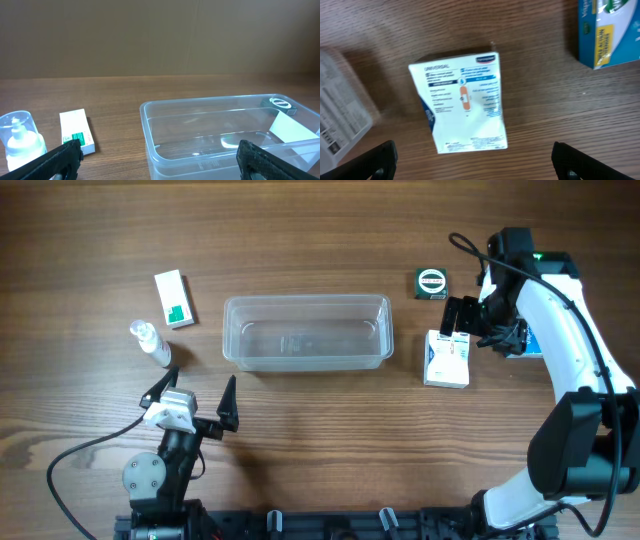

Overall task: Pack container
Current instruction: 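Move right gripper over white Hansaplast box and grasp it, then carry Hansaplast box left and lower it into the clear container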

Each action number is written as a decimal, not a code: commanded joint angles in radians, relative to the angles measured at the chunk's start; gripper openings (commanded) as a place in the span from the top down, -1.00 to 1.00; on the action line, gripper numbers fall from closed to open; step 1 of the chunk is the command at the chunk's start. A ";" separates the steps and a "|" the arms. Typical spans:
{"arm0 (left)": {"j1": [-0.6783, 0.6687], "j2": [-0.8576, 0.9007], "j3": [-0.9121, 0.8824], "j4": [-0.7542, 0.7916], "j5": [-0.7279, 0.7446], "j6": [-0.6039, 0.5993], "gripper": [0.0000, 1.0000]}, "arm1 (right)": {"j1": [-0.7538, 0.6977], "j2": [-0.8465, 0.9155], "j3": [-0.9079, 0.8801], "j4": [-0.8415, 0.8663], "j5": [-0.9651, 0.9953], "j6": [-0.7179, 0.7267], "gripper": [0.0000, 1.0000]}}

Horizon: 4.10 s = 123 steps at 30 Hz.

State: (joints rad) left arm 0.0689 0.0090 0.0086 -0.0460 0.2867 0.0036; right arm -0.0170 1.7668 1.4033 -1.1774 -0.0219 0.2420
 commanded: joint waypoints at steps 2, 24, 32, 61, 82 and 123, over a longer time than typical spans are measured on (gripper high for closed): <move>0.008 -0.006 -0.003 -0.004 0.012 0.015 -0.99 | 0.005 0.042 -0.003 0.013 0.034 0.019 -1.00; 0.008 -0.006 -0.003 -0.004 0.012 0.015 -1.00 | 0.081 0.174 -0.008 0.093 0.070 -0.066 -0.99; 0.008 -0.006 -0.003 -0.004 0.012 0.015 -1.00 | 0.081 0.174 -0.115 0.167 0.050 -0.083 -1.00; 0.008 -0.006 -0.003 -0.004 0.012 0.015 -0.99 | 0.081 0.172 0.039 0.114 -0.006 -0.052 -0.40; 0.008 -0.006 -0.003 -0.004 0.012 0.015 -0.99 | 0.521 0.175 0.617 -0.146 -0.033 0.166 -0.40; 0.008 -0.006 -0.003 -0.004 0.012 0.015 -0.99 | 0.570 0.381 0.500 -0.099 0.007 0.277 -0.53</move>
State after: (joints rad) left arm 0.0689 0.0090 0.0086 -0.0456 0.2871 0.0036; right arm 0.5510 2.1288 1.9064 -1.2778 -0.0395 0.5289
